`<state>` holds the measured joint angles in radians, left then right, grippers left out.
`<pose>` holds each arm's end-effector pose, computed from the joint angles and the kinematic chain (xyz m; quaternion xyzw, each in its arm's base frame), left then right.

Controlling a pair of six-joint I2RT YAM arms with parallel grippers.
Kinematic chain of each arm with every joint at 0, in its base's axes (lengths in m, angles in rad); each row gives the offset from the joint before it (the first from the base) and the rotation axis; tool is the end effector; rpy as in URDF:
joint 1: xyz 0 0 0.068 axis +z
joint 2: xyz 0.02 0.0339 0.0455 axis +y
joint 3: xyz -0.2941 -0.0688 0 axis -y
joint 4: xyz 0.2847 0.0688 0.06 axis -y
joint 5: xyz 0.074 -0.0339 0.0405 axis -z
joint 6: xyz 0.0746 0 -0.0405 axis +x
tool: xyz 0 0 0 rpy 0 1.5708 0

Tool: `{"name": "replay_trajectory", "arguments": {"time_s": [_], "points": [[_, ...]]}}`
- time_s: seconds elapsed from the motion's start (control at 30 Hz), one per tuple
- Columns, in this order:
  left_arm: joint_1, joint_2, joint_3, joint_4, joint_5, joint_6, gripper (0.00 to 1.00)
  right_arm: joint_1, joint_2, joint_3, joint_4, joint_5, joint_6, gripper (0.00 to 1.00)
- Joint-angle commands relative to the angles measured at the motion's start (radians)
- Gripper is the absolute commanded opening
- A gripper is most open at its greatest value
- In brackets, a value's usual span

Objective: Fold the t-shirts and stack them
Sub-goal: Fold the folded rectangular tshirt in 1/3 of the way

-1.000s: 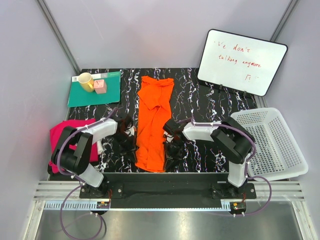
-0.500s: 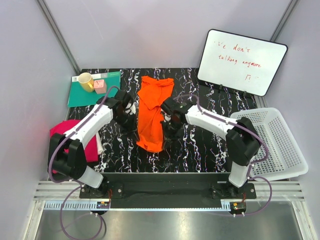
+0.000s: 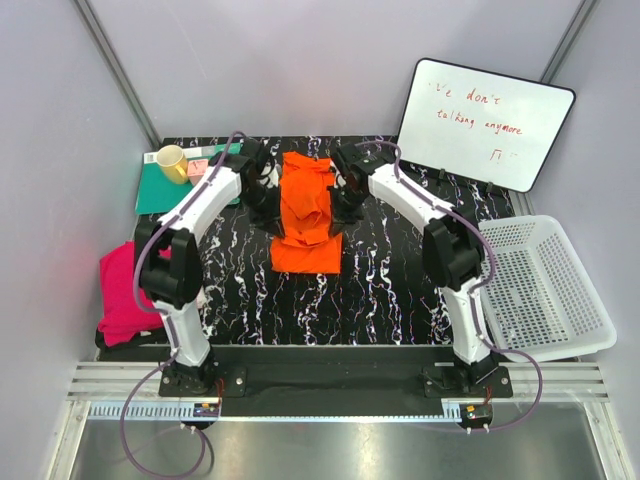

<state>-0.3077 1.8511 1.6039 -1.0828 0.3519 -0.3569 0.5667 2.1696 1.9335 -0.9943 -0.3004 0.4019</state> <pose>0.3986 -0.1537 0.2448 -0.0030 0.9777 -0.2028 0.0551 0.4312 0.3005 0.2112 -0.1055 0.9691 0.2085 0.0795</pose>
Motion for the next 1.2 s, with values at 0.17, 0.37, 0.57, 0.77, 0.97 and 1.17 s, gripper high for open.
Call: {"name": "replay_trajectory", "arguments": {"time_s": [0.17, 0.37, 0.57, 0.77, 0.97, 1.17], "points": [[0.048, 0.177, 0.197, 0.0, -0.007, 0.045, 0.98, -0.045, 0.223, 0.369, -0.111, 0.055, -0.083, 0.0], [0.067, 0.105, 0.188, 0.006, -0.031, 0.062, 0.99, -0.079, 0.361, 0.634, -0.179, 0.104, -0.052, 0.0], [0.076, 0.048, 0.1, 0.011, -0.042, 0.084, 0.99, -0.117, 0.406, 0.679, -0.173, 0.138, 0.002, 0.46], [0.076, 0.011, 0.051, 0.023, -0.044, 0.095, 0.99, -0.117, 0.239, 0.541, -0.1, 0.201, -0.031, 0.92], [0.076, 0.023, 0.021, 0.032, -0.038, 0.096, 0.99, -0.116, 0.16, 0.432, -0.04, -0.006, -0.048, 0.92], [0.074, 0.025, -0.033, 0.107, 0.034, 0.073, 0.81, -0.087, 0.173, 0.315, 0.057, -0.219, -0.008, 0.0]]}}
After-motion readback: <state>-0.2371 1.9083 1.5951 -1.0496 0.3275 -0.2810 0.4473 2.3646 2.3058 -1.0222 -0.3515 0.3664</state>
